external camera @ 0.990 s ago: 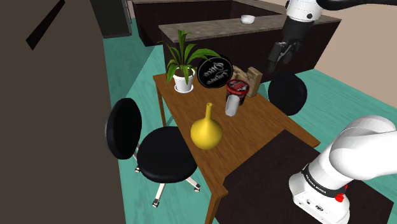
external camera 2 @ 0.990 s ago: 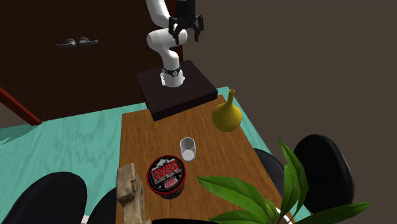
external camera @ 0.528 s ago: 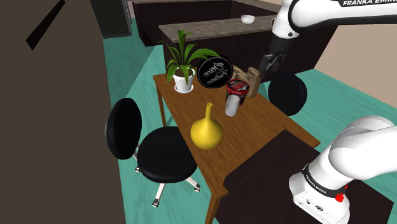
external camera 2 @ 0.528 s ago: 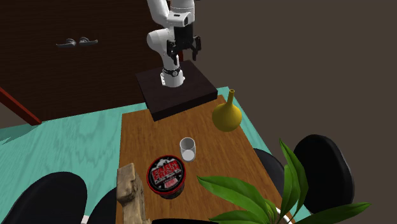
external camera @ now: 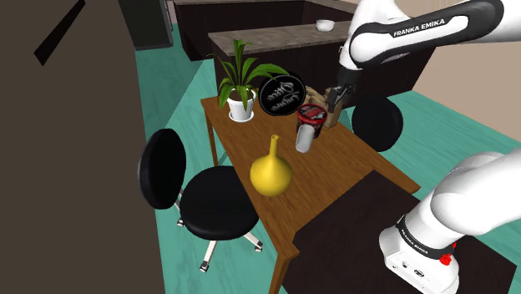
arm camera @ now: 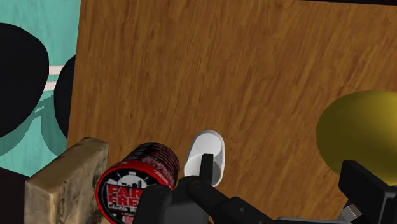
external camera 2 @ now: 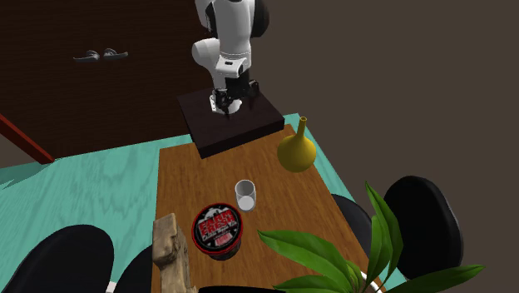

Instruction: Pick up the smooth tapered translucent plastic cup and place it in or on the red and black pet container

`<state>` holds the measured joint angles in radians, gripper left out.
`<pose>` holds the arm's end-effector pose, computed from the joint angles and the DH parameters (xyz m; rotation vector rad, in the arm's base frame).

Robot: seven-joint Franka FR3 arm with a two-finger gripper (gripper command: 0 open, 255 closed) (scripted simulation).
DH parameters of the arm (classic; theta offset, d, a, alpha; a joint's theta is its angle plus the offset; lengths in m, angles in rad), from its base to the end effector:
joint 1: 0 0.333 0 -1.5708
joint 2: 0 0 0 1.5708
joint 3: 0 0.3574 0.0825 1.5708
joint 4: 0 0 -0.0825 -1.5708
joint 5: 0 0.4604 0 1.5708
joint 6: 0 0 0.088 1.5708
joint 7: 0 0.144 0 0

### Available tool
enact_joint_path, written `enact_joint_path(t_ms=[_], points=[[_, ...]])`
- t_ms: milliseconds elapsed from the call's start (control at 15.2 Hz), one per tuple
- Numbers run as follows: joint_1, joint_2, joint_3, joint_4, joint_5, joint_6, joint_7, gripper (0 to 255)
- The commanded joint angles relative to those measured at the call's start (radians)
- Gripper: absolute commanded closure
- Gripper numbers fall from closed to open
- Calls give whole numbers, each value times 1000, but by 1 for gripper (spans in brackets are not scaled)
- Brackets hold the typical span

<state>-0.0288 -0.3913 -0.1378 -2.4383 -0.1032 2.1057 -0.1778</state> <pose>0.4759 -0.0877 0.4167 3.0920 0.1085 0.0766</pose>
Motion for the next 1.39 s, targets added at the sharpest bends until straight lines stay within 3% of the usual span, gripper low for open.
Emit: enact_joint_path(t_ms=[0,660,1320], points=[[2,69,-13,13,3,56,-19,0],[-11,456,-71,160,77,288,-172,0],[-82,855,-43,439,186,393,-320,0]])
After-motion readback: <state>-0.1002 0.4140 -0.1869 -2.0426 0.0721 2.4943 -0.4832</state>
